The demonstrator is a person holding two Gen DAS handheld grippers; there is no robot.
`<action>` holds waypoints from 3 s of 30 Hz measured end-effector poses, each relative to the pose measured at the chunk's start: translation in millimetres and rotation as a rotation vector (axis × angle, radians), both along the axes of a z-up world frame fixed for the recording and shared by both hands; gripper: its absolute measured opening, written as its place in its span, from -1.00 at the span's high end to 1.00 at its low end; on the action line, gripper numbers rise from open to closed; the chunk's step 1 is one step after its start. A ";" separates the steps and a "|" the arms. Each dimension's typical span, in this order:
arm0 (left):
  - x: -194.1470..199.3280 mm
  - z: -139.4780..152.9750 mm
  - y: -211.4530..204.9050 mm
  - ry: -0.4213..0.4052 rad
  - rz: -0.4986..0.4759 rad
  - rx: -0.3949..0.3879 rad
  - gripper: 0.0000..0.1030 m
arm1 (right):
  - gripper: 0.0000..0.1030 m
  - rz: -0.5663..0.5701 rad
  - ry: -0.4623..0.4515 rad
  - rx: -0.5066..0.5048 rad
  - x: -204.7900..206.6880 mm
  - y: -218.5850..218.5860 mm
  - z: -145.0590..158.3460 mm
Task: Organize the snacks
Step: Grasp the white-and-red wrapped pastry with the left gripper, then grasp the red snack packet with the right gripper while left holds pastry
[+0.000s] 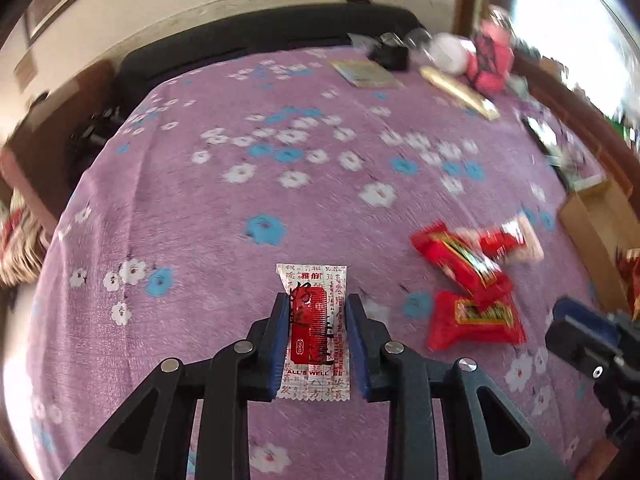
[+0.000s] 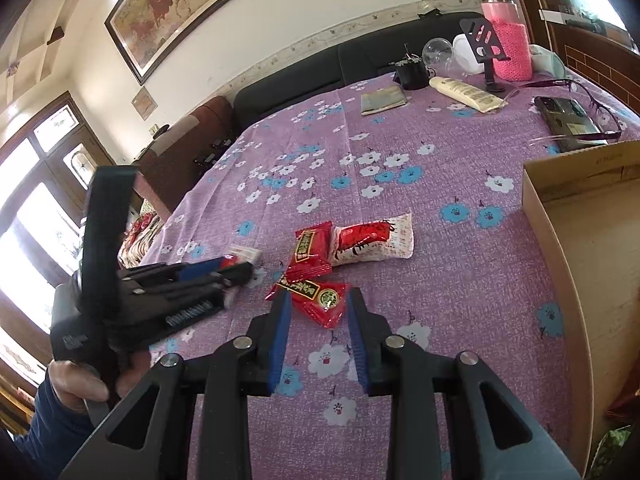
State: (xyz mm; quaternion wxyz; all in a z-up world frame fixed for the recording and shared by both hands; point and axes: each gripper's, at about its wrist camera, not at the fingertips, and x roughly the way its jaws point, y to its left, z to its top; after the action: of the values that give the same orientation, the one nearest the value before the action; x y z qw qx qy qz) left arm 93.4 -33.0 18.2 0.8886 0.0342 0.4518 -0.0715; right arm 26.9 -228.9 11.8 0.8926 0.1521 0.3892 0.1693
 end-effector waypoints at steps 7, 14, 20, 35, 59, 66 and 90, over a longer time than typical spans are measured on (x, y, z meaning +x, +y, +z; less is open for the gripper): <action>12.8 2.9 27.6 -0.016 0.031 -0.105 0.45 | 0.43 -0.018 0.061 0.014 9.3 3.8 -4.1; 5.2 17.0 31.4 -0.058 0.027 -0.145 0.45 | 0.30 -0.022 0.093 -0.024 49.1 19.9 0.3; 6.1 18.4 35.4 -0.054 0.037 -0.164 0.45 | 0.29 0.032 0.195 0.083 53.0 20.2 -19.6; 8.9 14.1 33.9 -0.046 0.041 -0.148 0.45 | 0.26 0.097 0.126 -0.234 31.8 82.0 -12.5; -8.0 34.3 27.2 -0.176 0.009 -0.197 0.45 | 0.67 0.018 -0.090 -0.089 14.4 43.5 15.0; -10.9 34.1 20.0 -0.206 0.003 -0.150 0.44 | 0.67 0.014 -0.097 -0.096 12.9 44.2 14.7; -26.0 42.8 2.8 -0.307 -0.018 -0.058 0.44 | 0.66 -0.016 -0.122 -0.096 11.0 39.6 20.1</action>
State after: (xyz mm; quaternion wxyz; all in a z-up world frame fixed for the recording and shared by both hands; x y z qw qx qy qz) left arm 67.4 -30.2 61.0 0.9471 0.0228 0.3083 -0.0863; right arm 37.9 -189.3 31.9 0.9222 0.1019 0.3405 0.1522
